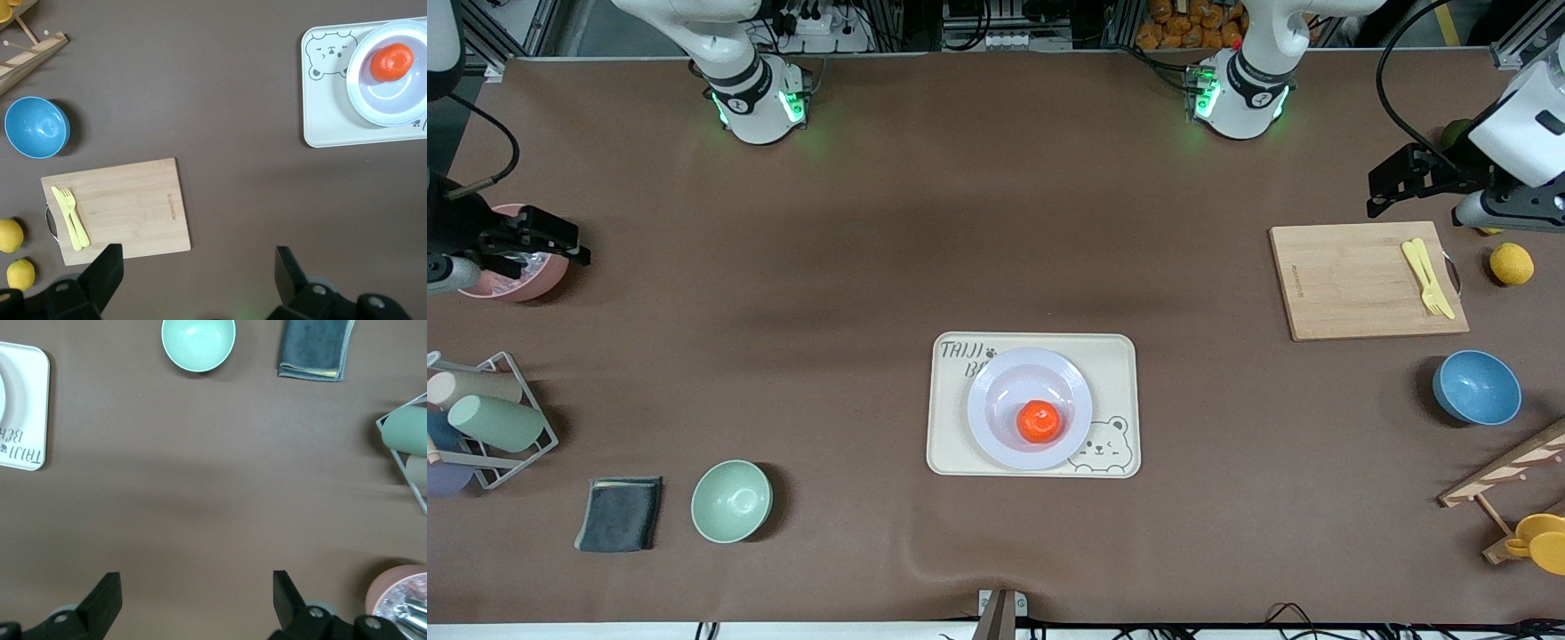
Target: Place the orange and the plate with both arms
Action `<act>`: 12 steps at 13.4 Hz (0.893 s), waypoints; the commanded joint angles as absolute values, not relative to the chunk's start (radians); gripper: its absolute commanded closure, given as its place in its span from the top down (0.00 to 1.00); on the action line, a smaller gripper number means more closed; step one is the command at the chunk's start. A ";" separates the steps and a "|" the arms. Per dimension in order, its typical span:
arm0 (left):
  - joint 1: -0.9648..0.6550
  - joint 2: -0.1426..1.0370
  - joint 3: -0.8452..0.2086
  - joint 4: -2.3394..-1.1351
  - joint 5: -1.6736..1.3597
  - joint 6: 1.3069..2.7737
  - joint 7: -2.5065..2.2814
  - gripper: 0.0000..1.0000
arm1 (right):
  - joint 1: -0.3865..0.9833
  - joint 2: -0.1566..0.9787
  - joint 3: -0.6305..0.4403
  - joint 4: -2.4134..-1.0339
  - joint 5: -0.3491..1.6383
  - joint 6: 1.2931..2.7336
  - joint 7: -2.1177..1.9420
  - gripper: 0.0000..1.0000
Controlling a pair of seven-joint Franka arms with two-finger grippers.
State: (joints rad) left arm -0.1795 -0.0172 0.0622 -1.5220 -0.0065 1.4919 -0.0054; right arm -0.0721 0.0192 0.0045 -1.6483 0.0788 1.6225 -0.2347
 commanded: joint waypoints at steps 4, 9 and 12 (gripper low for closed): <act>-0.173 -0.009 0.063 -1.496 -0.026 1.479 -0.015 1.00 | -0.072 0.047 0.008 -1.568 0.029 1.606 -0.215 1.00; -0.173 -0.009 0.064 -1.496 -0.025 1.479 -0.014 1.00 | -0.075 0.046 0.008 -1.552 0.009 1.598 -0.212 1.00; -0.173 -0.009 0.064 -1.496 -0.025 1.479 -0.012 1.00 | -0.074 0.044 0.008 -1.554 0.011 1.597 -0.212 1.00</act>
